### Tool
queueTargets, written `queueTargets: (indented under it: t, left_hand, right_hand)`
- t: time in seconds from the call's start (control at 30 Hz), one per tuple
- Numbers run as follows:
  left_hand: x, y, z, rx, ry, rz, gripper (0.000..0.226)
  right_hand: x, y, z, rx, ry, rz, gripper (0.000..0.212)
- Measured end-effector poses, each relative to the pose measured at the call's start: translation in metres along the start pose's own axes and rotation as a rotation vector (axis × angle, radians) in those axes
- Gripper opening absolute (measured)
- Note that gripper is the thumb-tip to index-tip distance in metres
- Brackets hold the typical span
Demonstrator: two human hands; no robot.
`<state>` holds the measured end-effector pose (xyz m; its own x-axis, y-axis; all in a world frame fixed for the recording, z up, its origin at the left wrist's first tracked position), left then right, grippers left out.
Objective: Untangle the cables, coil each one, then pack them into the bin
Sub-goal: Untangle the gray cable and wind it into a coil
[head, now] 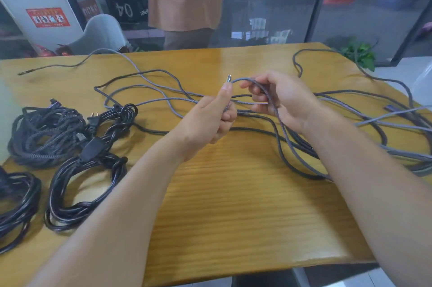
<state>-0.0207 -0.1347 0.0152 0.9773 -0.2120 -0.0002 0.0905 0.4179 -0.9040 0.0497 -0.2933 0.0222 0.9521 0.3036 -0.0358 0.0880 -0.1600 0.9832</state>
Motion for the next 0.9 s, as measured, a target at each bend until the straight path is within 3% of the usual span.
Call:
queueTargets:
  t: [0.1,0.33,0.43,0.53,0.73,0.9]
  left_hand:
    - [0.000,0.001,0.000,0.005,0.005,0.017,0.057]
    - [0.003,0.004,-0.005,-0.029,-0.037,0.033,0.056]
    - [0.003,0.005,-0.004,-0.049,-0.085,0.028,0.056]
    - [0.003,0.004,0.000,-0.059,-0.136,0.007,0.057]
    - [0.005,0.005,0.003,-0.072,-0.173,0.009,0.056]
    - [0.004,0.007,0.005,-0.078,-0.190,0.041,0.056]
  right_hand:
    - [-0.002,0.000,-0.005,0.017,0.024,0.027,0.028]
    - [-0.003,-0.013,-0.019,0.274,-0.118,0.003,0.012]
    - [-0.007,-0.011,-0.026,0.206,-0.074,0.049,0.029]
    - [-0.013,-0.005,-0.030,-0.032,0.004,0.114,0.041]
    - [-0.016,-0.001,-0.026,-0.116,0.028,0.148,0.020]
    - [-0.017,-0.001,-0.024,-0.030,0.019,0.111,0.024]
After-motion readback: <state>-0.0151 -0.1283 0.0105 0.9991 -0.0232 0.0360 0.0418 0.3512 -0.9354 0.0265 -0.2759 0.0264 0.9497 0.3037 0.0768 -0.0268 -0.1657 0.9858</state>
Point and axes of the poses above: each hand's wrist, its own x-axis towards the middle knuckle, its own z-axis out of the back of the hand, y = z × x, the point moved 4 cm from there along x, towards the middle knuckle, and after that the axes turned 8 degrees about x, right-handed, at the moved point
